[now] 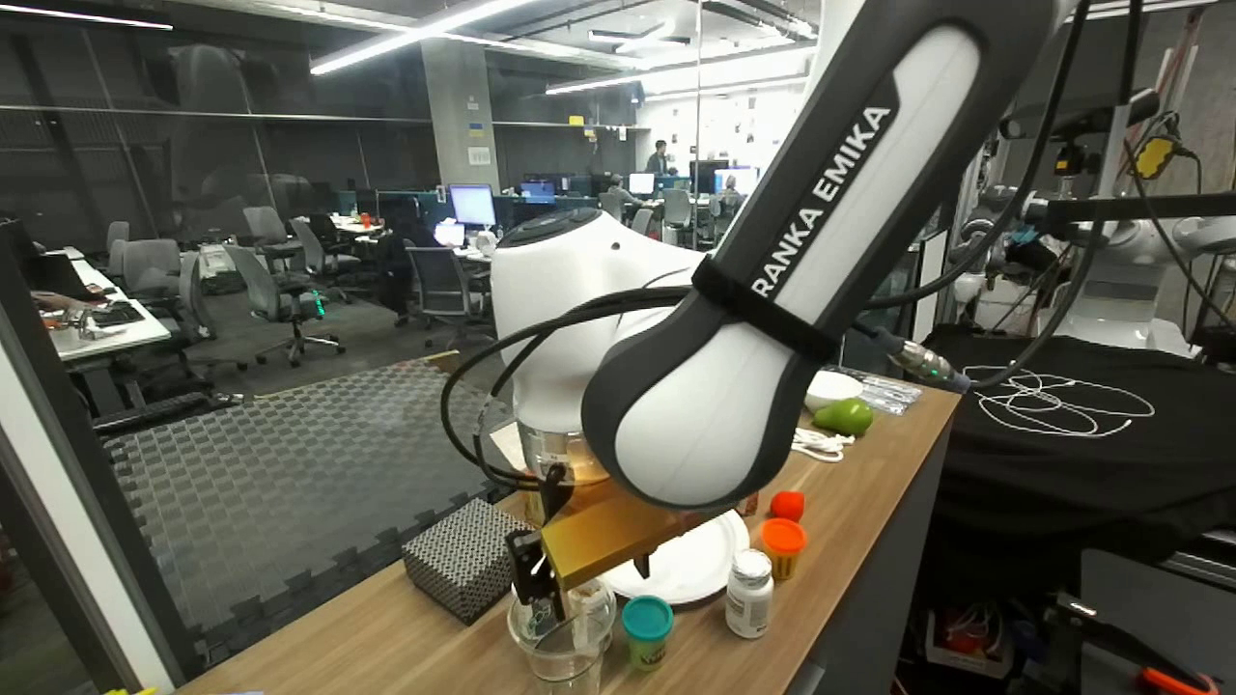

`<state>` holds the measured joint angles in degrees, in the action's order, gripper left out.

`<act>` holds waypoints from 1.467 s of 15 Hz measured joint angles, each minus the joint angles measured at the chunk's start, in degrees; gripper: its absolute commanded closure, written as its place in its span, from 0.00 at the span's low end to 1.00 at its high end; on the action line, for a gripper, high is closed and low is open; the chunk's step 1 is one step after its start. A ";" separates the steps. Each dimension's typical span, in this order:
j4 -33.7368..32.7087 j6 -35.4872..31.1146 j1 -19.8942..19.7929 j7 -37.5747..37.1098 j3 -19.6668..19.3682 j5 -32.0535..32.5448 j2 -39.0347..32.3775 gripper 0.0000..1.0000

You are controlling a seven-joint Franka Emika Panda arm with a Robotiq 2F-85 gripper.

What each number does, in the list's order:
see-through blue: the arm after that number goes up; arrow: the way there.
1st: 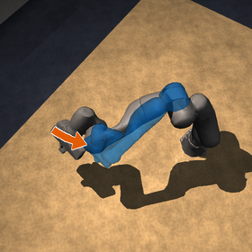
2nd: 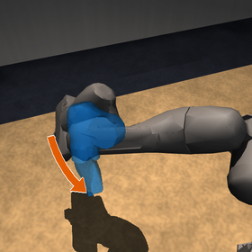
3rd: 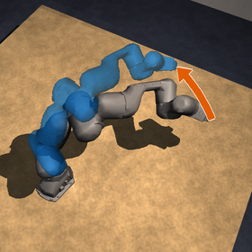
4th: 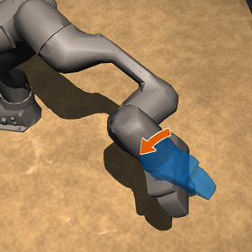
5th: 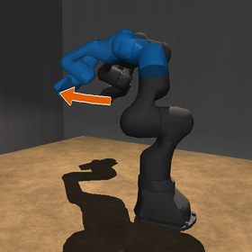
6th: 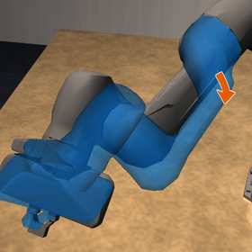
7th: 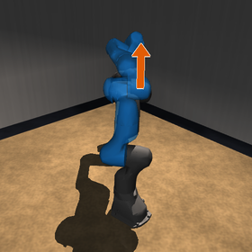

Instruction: Put the left clear cup in the clear cup near the moose, then put the bottles and orange plushie surrounding the white plate on the white plate

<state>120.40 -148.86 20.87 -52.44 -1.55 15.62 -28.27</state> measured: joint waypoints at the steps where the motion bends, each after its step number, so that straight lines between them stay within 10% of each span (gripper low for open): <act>1: 0.00 -0.14 -0.33 0.75 0.44 -1.08 -0.22 0.44; 8: 0.00 -1.19 -3.70 9.24 4.18 -10.37 -0.90 0.96; 22: 0.16 -1.30 -10.86 27.12 10.79 -30.64 -0.64 0.98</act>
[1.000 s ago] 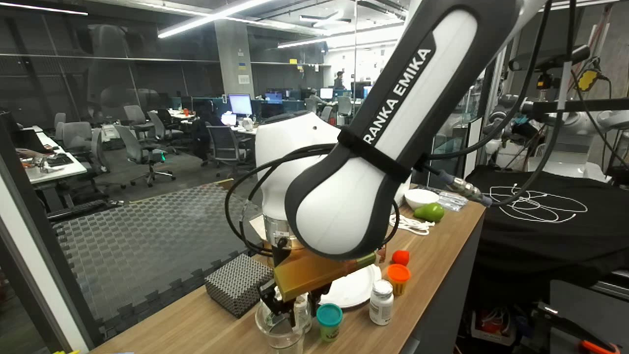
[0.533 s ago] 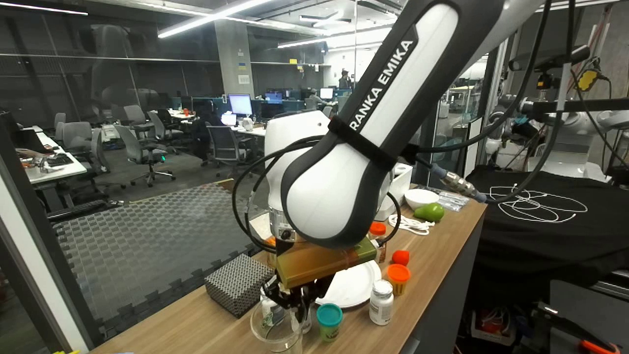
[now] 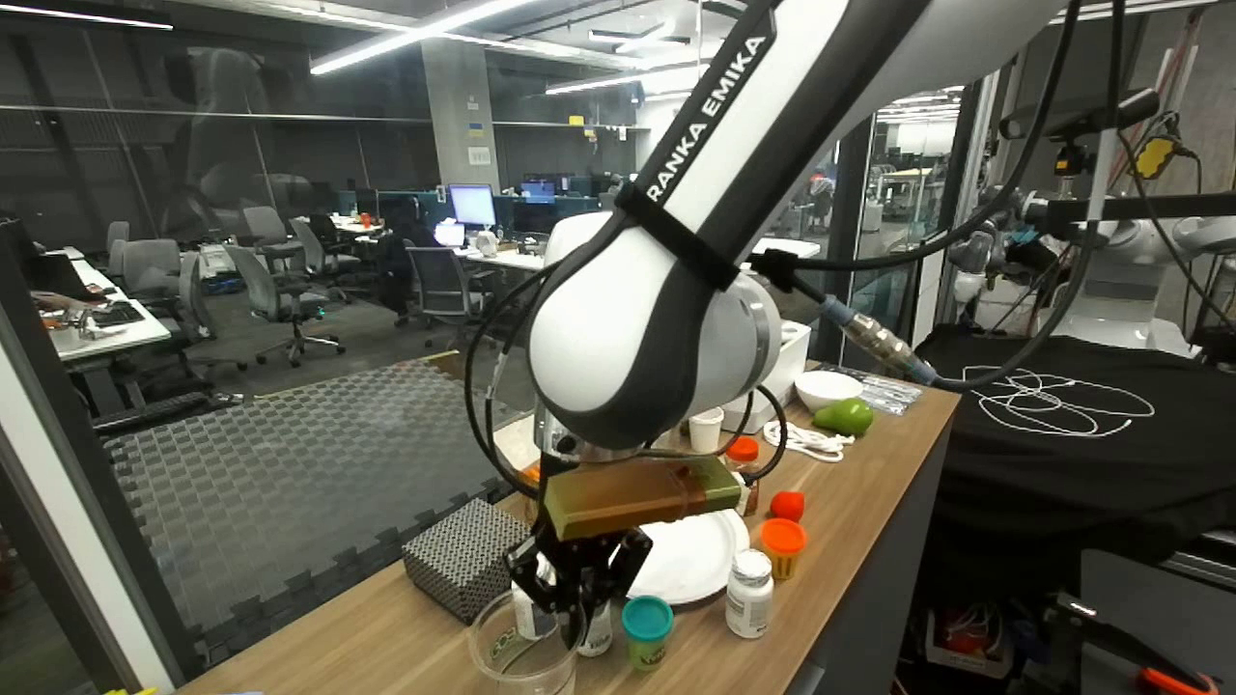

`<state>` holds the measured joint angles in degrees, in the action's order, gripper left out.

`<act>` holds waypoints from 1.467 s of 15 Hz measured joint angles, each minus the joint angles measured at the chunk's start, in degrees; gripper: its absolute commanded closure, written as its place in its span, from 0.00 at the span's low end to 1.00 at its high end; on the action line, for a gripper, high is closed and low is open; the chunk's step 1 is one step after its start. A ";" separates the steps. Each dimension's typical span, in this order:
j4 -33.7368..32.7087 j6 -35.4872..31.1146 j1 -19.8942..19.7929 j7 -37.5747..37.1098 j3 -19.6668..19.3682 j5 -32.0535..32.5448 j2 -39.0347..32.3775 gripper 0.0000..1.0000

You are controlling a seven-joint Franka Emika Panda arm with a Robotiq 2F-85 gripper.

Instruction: Put the left clear cup in the clear cup near the moose, then put the bottles and orange plushie surrounding the white plate on the white plate

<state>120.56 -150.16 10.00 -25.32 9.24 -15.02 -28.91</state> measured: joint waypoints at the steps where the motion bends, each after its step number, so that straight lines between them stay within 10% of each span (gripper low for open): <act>1: 0.01 0.00 -1.14 2.48 1.20 -2.53 0.28 0.98; 6: 1.08 0.02 -4.72 8.18 3.11 -9.66 4.88 0.98; 13: 8.66 -2.43 -6.54 3.92 -5.09 -9.54 20.10 0.99; 22: 11.40 -4.86 -11.48 -14.33 -14.33 5.92 24.49 0.99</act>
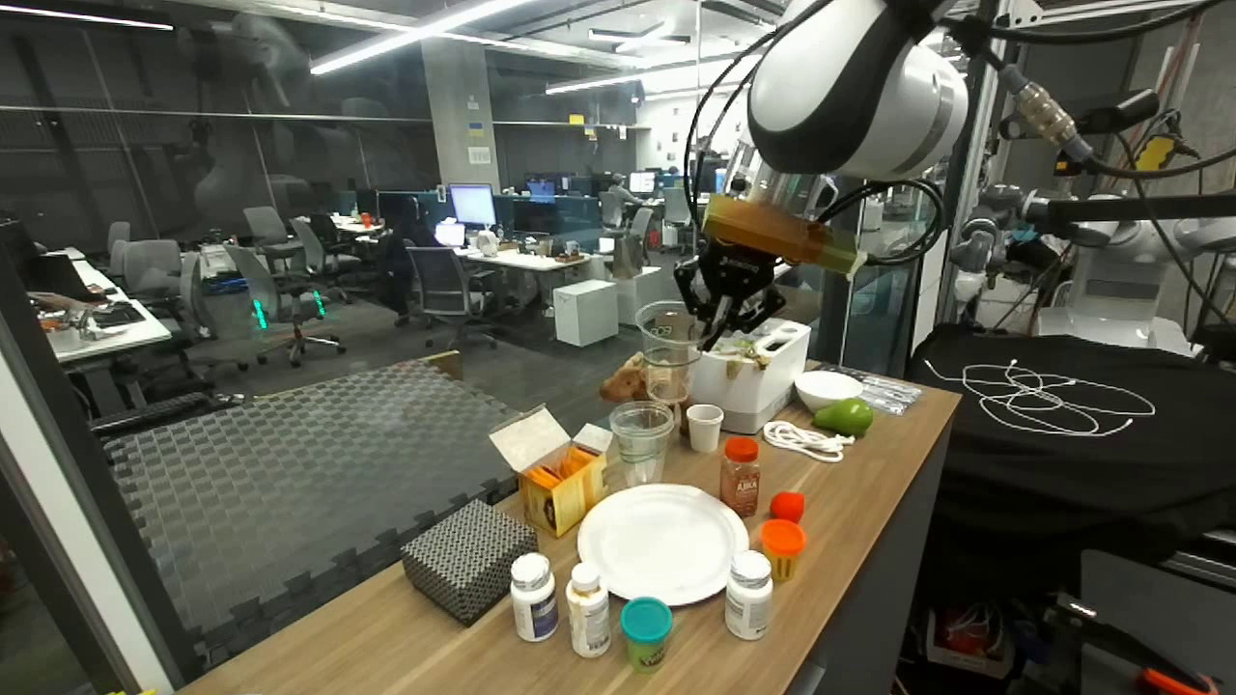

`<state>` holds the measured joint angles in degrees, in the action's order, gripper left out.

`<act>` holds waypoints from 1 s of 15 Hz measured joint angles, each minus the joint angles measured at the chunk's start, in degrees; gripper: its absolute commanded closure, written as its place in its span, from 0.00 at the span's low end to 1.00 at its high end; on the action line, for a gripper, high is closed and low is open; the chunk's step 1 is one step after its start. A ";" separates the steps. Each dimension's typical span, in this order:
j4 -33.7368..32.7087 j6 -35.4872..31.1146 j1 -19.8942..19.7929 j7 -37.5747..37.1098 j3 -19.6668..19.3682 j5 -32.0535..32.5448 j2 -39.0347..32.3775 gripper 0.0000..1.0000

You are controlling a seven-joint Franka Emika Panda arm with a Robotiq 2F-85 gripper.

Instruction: Put the left clear cup in the clear cup near the moose, then put the bottles and orange plushie surrounding the white plate on the white plate

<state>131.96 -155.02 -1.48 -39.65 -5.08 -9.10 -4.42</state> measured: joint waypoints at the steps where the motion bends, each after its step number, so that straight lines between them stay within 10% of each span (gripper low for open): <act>1: -0.71 0.00 -0.08 -1.74 -0.28 1.22 -0.98 0.99; 15: -14.28 0.68 1.00 -9.04 -1.98 2.24 -15.49 0.99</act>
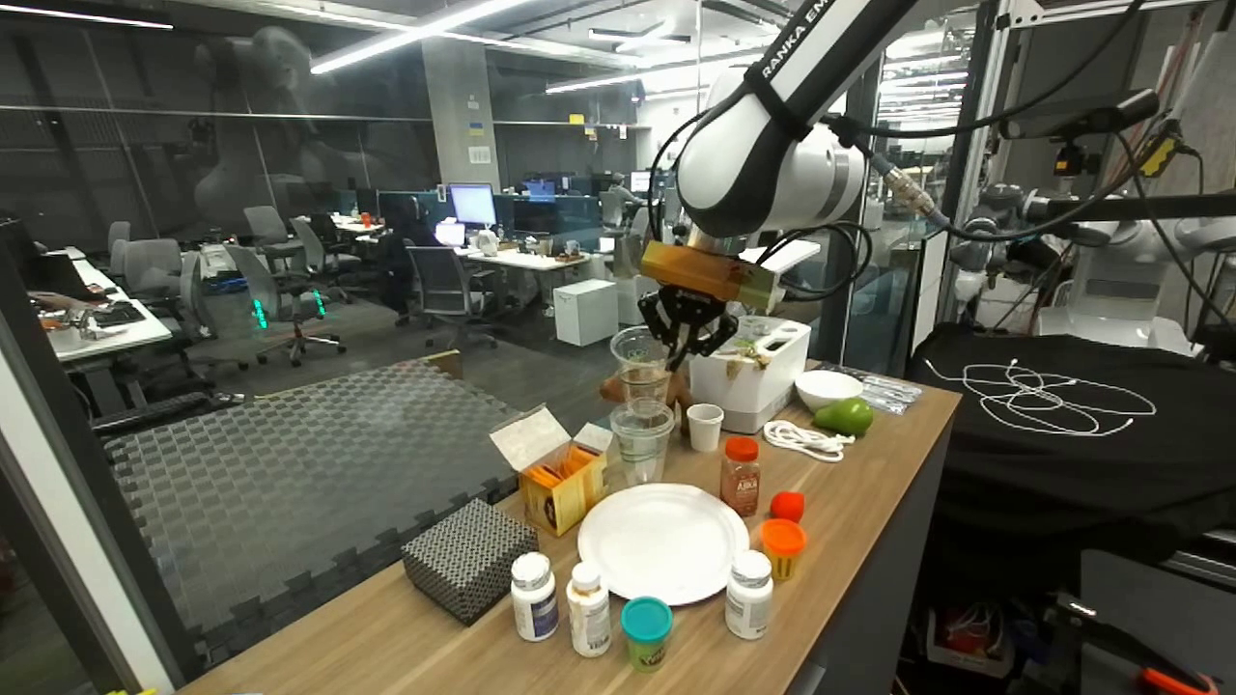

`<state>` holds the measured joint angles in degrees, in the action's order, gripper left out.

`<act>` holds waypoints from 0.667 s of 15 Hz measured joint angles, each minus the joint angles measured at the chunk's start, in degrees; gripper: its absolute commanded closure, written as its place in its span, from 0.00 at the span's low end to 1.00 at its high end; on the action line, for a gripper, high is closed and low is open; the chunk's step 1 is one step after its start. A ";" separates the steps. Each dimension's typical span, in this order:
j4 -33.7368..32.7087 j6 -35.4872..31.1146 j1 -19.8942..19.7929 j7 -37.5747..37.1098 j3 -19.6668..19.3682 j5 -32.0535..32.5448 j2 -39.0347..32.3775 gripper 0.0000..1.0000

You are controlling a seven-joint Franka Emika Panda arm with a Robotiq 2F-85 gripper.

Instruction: Put the left clear cup in the clear cup near the moose, then put the bottles and orange plushie surrounding the white plate on the white plate

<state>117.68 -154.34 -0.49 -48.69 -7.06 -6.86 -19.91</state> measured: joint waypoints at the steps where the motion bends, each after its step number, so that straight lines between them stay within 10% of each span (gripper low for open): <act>1: -0.47 0.00 -0.03 0.00 -0.12 -0.10 -0.87 0.99; 8: -3.18 0.00 -0.14 0.00 -0.17 -1.84 -5.36 0.98; 9: -3.48 0.00 -0.15 0.01 -0.17 -2.06 -5.70 0.70; 10: -3.72 0.01 -0.15 0.02 -0.17 -2.33 -5.93 0.69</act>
<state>113.97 -154.34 -0.64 -48.67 -7.24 -9.18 -25.84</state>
